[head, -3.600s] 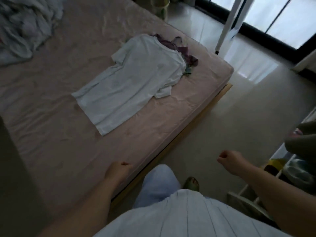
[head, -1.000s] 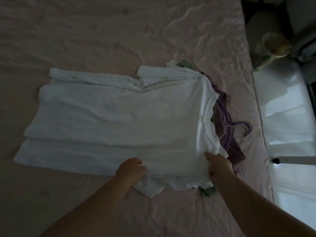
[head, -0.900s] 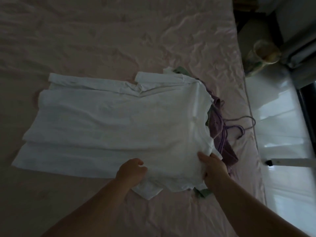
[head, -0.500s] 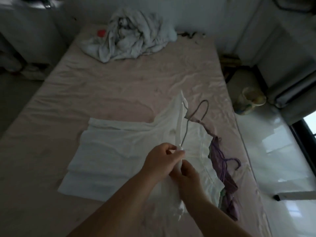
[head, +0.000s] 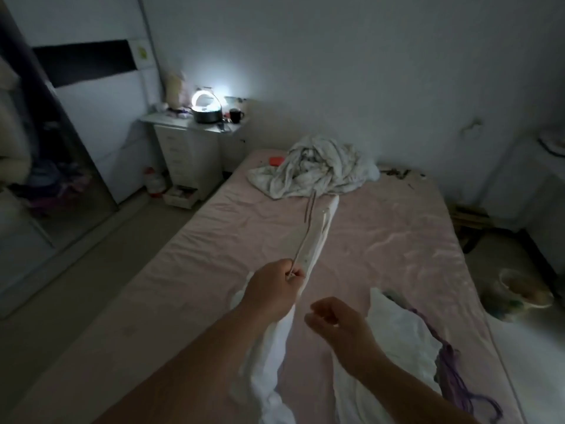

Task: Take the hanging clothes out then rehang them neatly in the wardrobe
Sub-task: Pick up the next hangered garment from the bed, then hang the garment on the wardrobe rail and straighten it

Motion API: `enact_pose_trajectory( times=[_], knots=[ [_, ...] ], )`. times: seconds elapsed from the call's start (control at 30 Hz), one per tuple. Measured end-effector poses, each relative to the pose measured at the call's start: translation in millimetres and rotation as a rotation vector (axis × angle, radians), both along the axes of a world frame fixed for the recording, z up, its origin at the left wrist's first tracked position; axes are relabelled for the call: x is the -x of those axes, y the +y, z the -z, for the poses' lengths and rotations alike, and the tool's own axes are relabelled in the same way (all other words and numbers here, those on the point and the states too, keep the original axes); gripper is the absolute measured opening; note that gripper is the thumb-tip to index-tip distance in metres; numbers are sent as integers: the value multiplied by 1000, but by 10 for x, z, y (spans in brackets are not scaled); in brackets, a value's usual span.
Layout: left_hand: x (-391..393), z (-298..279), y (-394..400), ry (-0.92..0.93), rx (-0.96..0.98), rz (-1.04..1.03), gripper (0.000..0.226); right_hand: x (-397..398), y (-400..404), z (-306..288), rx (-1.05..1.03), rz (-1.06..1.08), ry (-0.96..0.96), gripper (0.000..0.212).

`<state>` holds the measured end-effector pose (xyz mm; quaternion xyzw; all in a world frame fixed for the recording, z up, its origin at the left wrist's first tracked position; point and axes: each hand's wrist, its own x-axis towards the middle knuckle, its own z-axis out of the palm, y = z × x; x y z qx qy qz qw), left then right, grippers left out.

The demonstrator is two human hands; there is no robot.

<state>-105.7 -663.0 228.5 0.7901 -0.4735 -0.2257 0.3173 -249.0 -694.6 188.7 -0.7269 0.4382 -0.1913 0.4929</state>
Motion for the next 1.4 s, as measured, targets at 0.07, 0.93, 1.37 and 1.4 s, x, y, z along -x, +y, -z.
enact_pose_trajectory(
  times=[0.07,0.93,1.37,1.4],
  knots=[
    [-219,-171,214,-35,-3,-13,19,-85,-114,-160,107,21,-7,19],
    [-2403,-1302,3937,-252,212,-696,22,-2870,1781,-1697,905,-588,-3,20],
    [-4464,-1444,5842,-313,154,-869,16,-5192,3234,-1789,761,-635,-66,21],
    [-4601,-1455,5927,-335,168,-887,18,-5357,3302,-1807,746,-682,-45,22]
  ],
)
